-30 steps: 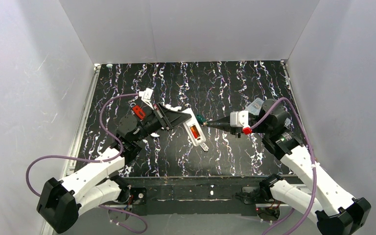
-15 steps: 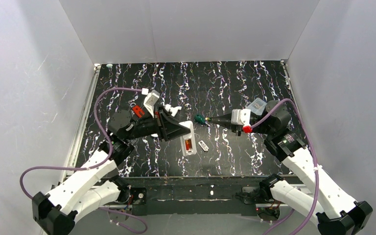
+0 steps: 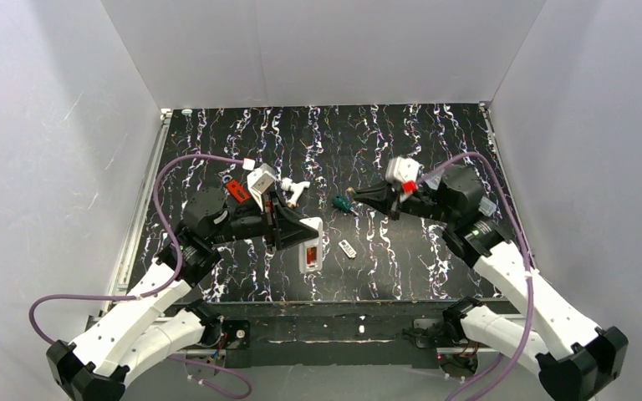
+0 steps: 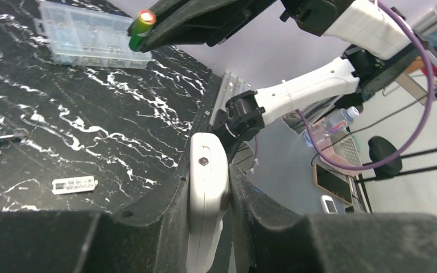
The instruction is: Load the batteries into the remote control
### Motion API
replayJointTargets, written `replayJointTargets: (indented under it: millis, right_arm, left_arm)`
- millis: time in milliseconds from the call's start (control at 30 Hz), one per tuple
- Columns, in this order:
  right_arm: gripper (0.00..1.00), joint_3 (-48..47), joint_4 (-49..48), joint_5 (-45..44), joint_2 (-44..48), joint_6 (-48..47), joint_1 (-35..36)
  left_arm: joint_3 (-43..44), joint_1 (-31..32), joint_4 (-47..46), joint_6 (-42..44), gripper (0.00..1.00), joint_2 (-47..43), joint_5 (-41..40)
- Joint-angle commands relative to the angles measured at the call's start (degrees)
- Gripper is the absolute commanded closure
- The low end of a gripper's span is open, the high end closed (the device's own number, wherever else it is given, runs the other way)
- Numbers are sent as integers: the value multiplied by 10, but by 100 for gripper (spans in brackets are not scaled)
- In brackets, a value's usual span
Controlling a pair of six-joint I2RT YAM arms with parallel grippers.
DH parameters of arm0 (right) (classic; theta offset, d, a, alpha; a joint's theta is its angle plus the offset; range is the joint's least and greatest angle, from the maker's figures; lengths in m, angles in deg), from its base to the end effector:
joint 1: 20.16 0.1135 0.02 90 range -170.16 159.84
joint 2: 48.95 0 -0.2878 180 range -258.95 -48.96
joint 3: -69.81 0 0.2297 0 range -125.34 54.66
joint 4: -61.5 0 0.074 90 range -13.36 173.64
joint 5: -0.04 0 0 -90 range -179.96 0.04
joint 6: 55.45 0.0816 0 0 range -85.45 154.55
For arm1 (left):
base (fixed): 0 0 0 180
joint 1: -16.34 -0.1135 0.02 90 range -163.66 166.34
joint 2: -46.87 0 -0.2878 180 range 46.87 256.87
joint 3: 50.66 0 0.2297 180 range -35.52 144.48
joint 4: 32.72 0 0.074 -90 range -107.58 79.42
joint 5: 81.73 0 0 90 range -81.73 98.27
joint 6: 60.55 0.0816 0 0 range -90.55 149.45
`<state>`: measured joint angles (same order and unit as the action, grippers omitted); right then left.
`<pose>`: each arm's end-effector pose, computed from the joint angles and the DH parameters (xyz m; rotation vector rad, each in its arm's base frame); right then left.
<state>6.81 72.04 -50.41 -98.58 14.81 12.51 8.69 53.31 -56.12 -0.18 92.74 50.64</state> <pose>0.1351 0.1484 0.3926 -1.1499 1.0761 0.7006 0.0871 -0.1344 0.4542 0.8069 0.9134 -1.3699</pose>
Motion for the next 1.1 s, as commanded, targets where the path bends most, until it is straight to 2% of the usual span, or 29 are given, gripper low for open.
replayJointTargets:
  millis: [0,100,200,267,367,467,533,633,700,800,1067]
  right_arm:
    - [99,-18,23,-132,-52,228,0]
    - [99,-35,101,-279,-105,373,1]
    - [99,-76,221,-441,-181,485,1]
    - [99,-95,292,-499,-230,552,0]
    - [99,-93,323,-515,-303,607,2]
    - [97,-94,341,-535,-418,646,8]
    - [82,-97,349,-540,-446,644,7]
    - [71,-98,350,-498,-496,644,8]
    - [56,-100,358,-487,-491,646,8]
    - [41,-108,371,-486,-476,639,7]
    - [37,-124,387,-508,-454,620,7]
  left_arm:
    - [3,2,17,-9,100,-27,-60]
    - [8,2,66,-28,100,-39,-128]
    - [10,2,103,-44,100,-48,-179]
    - [8,2,108,-43,100,-51,-187]
    - [8,2,110,-44,100,-52,-188]
    - [21,2,147,-27,100,-57,-184]
    - [13,2,153,-22,100,-70,-194]
    - [8,2,148,-23,100,-74,-206]
    - [9,2,153,-21,100,-75,-207]
    - [7,2,154,-22,100,-74,-206]
    - [5,1,151,-24,100,-71,-207]
